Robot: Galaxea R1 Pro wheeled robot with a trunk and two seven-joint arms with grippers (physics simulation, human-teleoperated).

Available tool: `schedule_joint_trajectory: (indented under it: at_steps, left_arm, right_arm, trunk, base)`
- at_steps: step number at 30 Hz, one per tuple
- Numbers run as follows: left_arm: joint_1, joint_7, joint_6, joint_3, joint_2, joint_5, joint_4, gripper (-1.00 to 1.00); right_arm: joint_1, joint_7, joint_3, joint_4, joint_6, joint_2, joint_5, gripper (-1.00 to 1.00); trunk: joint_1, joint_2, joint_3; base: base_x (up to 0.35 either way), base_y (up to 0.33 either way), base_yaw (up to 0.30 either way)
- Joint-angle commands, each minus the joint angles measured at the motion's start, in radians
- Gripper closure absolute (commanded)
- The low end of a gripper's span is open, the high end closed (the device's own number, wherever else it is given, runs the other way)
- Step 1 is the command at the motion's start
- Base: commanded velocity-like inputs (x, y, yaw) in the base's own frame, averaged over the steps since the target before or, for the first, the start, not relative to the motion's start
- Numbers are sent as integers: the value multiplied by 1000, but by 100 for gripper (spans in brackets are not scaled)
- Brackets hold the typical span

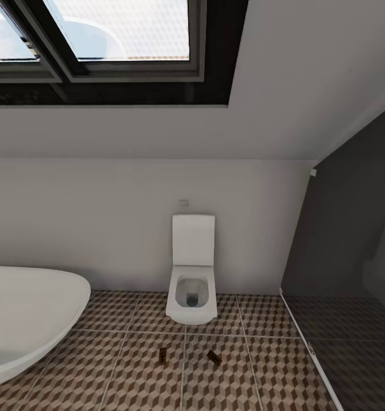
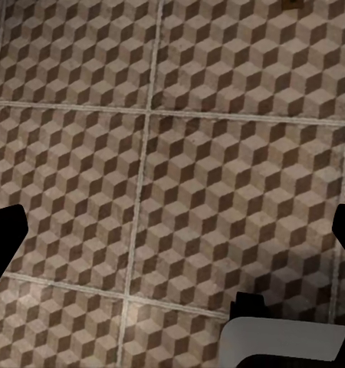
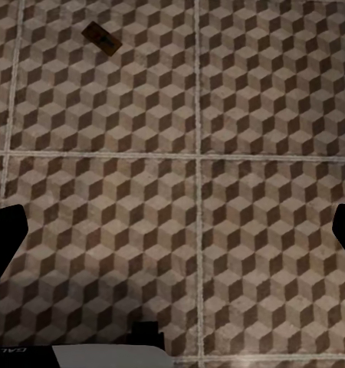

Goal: Take the four mousetraps from the cabinet in the bathroom and place them on the bathroom floor. Make sure all four end up on the same floor surface, and ensure that at least two of them are either under or directly next to the same bathroom sink.

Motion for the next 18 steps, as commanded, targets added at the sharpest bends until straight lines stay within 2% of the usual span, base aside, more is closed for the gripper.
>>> schedule_joint_trajectory:
  at_steps: [1,8,13,18]
  left_arm:
    - [0,1,-2,-6,0,2,2,-100]
    - [6,1,0,-5,12,2,3,-100]
    - [37,1,0,-5,29,2,4,-100]
    - [66,2,4,-5,34,2,4,-100]
  right_arm:
    - [0,3,8,1,-3,-1,-10,-100]
    - [0,2,7,2,-2,-20,-10,-100]
    - [3,2,8,2,1,-32,-10,-100]
    - [13,1,9,3,33,-33,-10,-100]
  trunk:
    - [0,-1,0]
    - [0,-1,0]
    - [0,-1,0]
    - [0,-1,0]
  base:
    - [0,0,0]
    - [0,0,0]
    - [0,0,0]
    - [0,0,0]
